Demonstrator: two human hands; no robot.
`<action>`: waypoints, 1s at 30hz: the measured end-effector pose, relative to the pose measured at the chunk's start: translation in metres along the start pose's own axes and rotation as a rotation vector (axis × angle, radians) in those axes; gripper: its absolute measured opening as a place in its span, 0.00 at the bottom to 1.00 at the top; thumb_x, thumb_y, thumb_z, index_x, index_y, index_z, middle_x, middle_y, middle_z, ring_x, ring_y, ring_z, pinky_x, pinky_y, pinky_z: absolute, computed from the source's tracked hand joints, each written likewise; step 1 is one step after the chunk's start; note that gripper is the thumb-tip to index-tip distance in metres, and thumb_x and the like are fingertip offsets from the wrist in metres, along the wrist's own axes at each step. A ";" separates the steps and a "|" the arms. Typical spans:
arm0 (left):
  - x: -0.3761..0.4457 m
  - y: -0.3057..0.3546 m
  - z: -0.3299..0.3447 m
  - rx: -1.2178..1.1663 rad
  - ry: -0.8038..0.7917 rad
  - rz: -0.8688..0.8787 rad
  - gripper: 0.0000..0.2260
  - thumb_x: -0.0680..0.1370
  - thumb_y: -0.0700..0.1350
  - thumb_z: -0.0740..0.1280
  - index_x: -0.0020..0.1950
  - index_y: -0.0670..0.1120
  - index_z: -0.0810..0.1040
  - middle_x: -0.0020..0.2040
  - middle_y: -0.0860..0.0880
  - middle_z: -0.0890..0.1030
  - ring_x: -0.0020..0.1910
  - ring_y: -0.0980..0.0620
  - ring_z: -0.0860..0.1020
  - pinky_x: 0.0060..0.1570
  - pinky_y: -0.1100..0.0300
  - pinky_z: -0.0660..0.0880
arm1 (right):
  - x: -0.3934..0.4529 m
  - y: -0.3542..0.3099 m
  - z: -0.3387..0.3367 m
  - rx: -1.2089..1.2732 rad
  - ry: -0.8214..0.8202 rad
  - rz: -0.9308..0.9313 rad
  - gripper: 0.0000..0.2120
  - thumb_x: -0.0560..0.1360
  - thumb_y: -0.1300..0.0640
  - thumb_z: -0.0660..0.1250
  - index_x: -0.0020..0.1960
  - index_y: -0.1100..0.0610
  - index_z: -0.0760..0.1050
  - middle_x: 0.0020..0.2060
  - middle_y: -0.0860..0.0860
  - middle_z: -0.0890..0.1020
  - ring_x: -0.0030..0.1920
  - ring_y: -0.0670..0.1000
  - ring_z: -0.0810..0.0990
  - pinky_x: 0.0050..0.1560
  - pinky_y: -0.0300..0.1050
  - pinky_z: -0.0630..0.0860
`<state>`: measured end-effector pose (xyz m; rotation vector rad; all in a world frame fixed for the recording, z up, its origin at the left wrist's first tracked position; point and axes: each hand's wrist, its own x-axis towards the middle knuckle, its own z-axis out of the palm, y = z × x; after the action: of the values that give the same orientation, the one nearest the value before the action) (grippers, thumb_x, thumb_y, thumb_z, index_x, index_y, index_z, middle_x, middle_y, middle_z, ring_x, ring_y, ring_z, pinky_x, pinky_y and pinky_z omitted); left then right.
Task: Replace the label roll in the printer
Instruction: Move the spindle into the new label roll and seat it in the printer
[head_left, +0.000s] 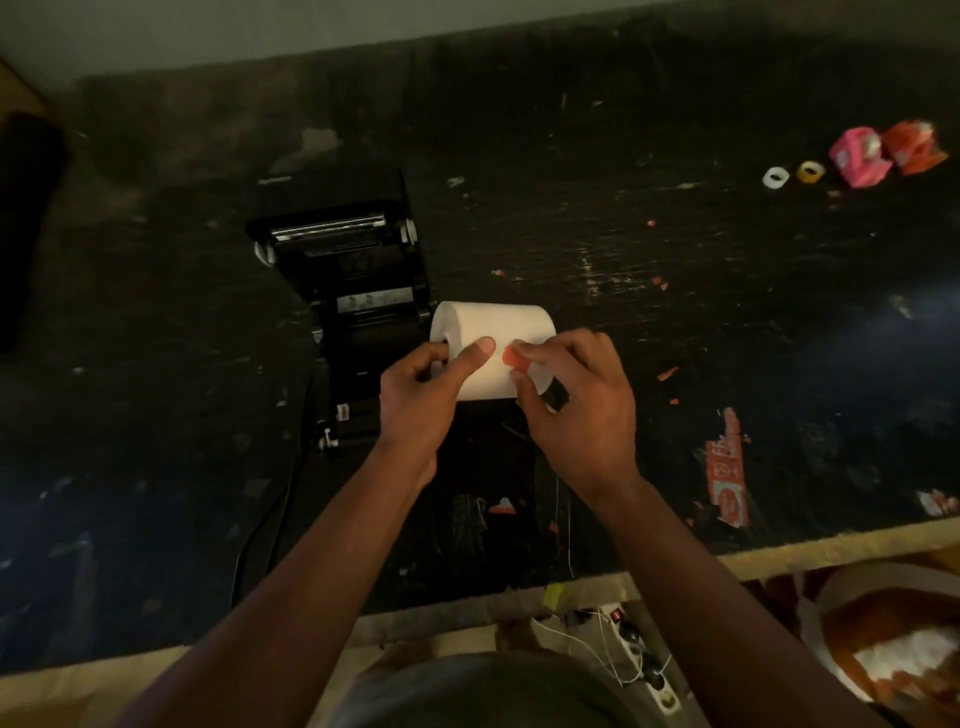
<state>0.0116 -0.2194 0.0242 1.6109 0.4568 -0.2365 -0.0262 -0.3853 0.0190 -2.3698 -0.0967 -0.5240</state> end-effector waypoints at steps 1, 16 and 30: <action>-0.002 0.000 -0.002 0.002 0.005 0.007 0.19 0.63 0.65 0.79 0.45 0.52 0.88 0.50 0.55 0.87 0.54 0.55 0.84 0.57 0.50 0.82 | -0.001 -0.003 0.000 0.023 0.001 0.005 0.14 0.75 0.59 0.76 0.60 0.54 0.84 0.51 0.51 0.80 0.54 0.49 0.76 0.50 0.44 0.77; -0.017 0.002 -0.016 0.008 0.068 0.117 0.18 0.67 0.61 0.79 0.45 0.48 0.86 0.51 0.41 0.84 0.51 0.45 0.83 0.55 0.44 0.81 | 0.007 -0.031 0.001 0.400 0.020 0.368 0.11 0.73 0.61 0.76 0.54 0.56 0.81 0.41 0.43 0.84 0.42 0.43 0.84 0.43 0.33 0.79; -0.014 -0.009 -0.014 -0.002 0.131 0.153 0.12 0.70 0.59 0.79 0.45 0.53 0.85 0.50 0.55 0.84 0.52 0.56 0.82 0.46 0.60 0.80 | 0.001 -0.036 0.015 0.299 0.090 0.446 0.06 0.75 0.58 0.77 0.48 0.50 0.83 0.45 0.44 0.84 0.44 0.42 0.83 0.45 0.37 0.82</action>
<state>-0.0065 -0.2077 0.0235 1.6567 0.4318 -0.0149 -0.0275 -0.3488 0.0316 -1.9886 0.3629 -0.3673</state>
